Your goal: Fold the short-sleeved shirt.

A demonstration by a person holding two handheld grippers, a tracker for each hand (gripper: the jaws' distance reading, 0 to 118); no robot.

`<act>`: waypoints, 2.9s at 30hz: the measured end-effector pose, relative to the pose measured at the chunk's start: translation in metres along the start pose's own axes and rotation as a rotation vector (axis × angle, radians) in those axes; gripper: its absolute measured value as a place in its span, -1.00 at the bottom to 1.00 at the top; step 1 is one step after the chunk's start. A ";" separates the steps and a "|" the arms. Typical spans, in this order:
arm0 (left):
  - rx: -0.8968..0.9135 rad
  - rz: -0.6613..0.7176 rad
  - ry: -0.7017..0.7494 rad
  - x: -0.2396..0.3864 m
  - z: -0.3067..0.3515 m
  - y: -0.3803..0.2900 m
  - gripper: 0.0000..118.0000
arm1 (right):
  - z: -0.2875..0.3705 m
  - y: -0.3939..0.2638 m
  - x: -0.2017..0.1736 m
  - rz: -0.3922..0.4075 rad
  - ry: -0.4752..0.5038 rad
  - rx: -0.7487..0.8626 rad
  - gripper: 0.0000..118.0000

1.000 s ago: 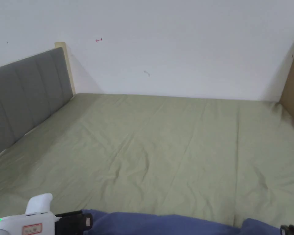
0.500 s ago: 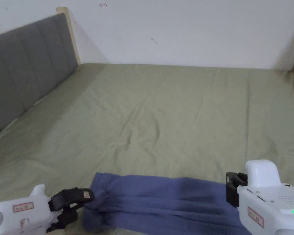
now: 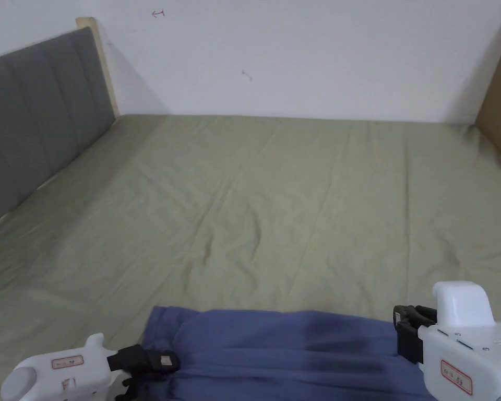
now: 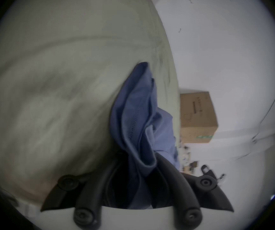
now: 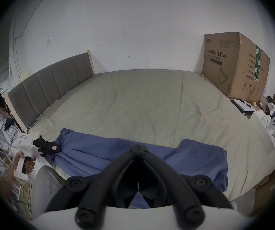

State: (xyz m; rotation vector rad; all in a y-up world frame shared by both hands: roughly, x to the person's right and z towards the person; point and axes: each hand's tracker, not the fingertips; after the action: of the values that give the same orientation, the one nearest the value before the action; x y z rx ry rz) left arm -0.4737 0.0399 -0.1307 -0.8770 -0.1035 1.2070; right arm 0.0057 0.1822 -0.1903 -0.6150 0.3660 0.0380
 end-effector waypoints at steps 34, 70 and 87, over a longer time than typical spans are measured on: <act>-0.197 -0.704 0.136 0.247 -0.156 -0.107 0.50 | 0.048 -0.038 0.156 -0.331 -0.066 0.069 -1.00; -0.302 -0.436 0.000 0.135 -0.118 -0.051 1.00 | 0.022 -0.013 0.111 -0.226 -0.055 0.009 -1.00; -0.514 -0.236 -0.126 0.093 -0.175 -0.049 -0.87 | 0.004 0.008 0.071 -0.132 -0.046 -0.025 -1.00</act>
State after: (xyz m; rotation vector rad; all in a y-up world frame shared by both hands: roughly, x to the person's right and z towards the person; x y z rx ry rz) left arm -0.3112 0.0211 -0.2522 -1.1944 -0.6243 1.0247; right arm 0.0727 0.1858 -0.2162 -0.6606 0.2803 -0.0698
